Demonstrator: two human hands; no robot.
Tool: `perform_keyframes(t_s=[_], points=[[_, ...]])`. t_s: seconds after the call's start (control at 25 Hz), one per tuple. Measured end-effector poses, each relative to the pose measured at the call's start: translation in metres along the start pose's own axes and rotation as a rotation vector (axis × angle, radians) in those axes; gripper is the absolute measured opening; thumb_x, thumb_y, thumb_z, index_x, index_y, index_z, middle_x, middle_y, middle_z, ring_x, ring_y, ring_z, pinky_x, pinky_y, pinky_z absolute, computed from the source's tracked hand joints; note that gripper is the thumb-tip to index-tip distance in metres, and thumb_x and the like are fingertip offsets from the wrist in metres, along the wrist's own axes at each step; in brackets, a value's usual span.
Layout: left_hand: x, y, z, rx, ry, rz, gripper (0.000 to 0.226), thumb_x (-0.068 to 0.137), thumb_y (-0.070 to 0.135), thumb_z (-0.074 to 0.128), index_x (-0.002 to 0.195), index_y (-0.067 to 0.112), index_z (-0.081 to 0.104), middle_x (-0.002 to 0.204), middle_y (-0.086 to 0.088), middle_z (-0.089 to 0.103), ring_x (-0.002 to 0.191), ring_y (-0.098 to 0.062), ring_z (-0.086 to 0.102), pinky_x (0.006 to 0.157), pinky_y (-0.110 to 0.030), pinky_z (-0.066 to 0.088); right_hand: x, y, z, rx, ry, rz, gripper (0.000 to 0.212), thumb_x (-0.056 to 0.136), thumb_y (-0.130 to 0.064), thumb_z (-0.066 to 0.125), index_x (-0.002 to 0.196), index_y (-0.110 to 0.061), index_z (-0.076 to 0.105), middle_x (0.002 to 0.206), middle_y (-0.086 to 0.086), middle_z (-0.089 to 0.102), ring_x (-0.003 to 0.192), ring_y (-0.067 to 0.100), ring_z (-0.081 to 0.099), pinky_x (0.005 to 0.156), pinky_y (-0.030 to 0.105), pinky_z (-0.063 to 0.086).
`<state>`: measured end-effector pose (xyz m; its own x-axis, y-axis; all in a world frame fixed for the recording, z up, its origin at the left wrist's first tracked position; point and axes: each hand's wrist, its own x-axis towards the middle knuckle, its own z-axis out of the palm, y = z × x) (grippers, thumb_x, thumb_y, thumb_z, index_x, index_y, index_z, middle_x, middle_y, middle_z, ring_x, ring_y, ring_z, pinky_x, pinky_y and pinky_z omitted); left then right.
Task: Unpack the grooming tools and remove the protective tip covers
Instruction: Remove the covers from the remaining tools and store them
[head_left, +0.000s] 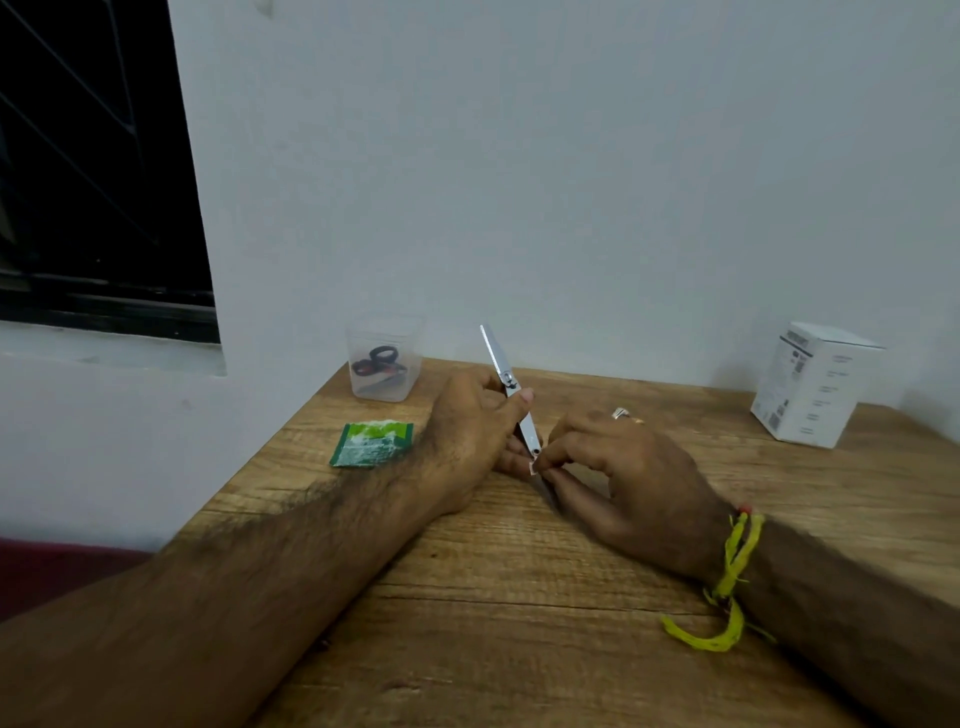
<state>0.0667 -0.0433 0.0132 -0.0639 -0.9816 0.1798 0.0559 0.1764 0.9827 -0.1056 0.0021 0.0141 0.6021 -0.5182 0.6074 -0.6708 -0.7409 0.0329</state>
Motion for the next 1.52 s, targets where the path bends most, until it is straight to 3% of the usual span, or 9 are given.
perform_keyframes(t_s=[0.2, 0.64, 1.04, 1.4, 1.52], points=[[-0.0008, -0.0001, -0.0002, 0.002, -0.007, 0.014, 0.022, 0.1, 0.015, 0.062, 0.11, -0.004, 0.056, 0.063, -0.013, 0.07, 0.042, -0.02, 0.065, 0.042, -0.027, 0.055, -0.0006, -0.0004, -0.0002, -0.003, 0.014, 0.011, 0.014, 0.091, -0.026, 0.06, 0.091, -0.018, 0.072, 0.09, -0.006, 0.066, 0.083, 0.016, 0.062, 0.07, 0.033, 0.048], [-0.0029, 0.0035, -0.001, -0.007, 0.007, 0.015, 0.021, 0.1, 0.011, 0.061, 0.113, -0.005, 0.056, 0.068, -0.017, 0.067, 0.042, -0.02, 0.064, 0.041, -0.029, 0.056, -0.0016, -0.0005, -0.001, 0.056, -0.007, 0.064, 0.008, 0.089, -0.02, 0.066, 0.092, -0.018, 0.073, 0.089, -0.009, 0.066, 0.081, 0.001, 0.052, 0.07, 0.021, 0.04], [0.0029, -0.0035, -0.0005, 0.022, -0.019, 0.031, 0.016, 0.1, 0.015, 0.063, 0.108, 0.003, 0.056, 0.054, -0.008, 0.067, 0.042, -0.021, 0.066, 0.042, -0.027, 0.056, -0.0076, 0.0062, -0.0022, 0.089, -0.095, 0.071, 0.01, 0.092, -0.028, 0.061, 0.096, -0.028, 0.07, 0.094, -0.015, 0.063, 0.085, 0.003, 0.055, 0.069, 0.029, 0.047], [0.0053, -0.0046, -0.0004, 0.003, 0.007, 0.018, 0.013, 0.098, 0.02, 0.064, 0.107, 0.013, 0.057, 0.064, -0.013, 0.069, 0.05, -0.027, 0.069, 0.045, -0.029, 0.057, -0.0086, 0.0069, -0.0073, 0.204, -0.1, 0.115, 0.008, 0.09, -0.02, 0.068, 0.095, -0.022, 0.075, 0.088, -0.009, 0.066, 0.08, 0.004, 0.058, 0.074, 0.035, 0.051], [0.0052, -0.004, -0.0004, -0.04, 0.027, 0.026, 0.007, 0.099, 0.02, 0.063, 0.103, 0.016, 0.058, 0.06, -0.007, 0.07, 0.048, -0.023, 0.069, 0.044, -0.03, 0.058, -0.0093, 0.0079, -0.0087, 0.258, -0.114, 0.129, 0.009, 0.09, -0.02, 0.07, 0.096, -0.023, 0.076, 0.088, -0.01, 0.068, 0.08, 0.003, 0.061, 0.073, 0.033, 0.054]])
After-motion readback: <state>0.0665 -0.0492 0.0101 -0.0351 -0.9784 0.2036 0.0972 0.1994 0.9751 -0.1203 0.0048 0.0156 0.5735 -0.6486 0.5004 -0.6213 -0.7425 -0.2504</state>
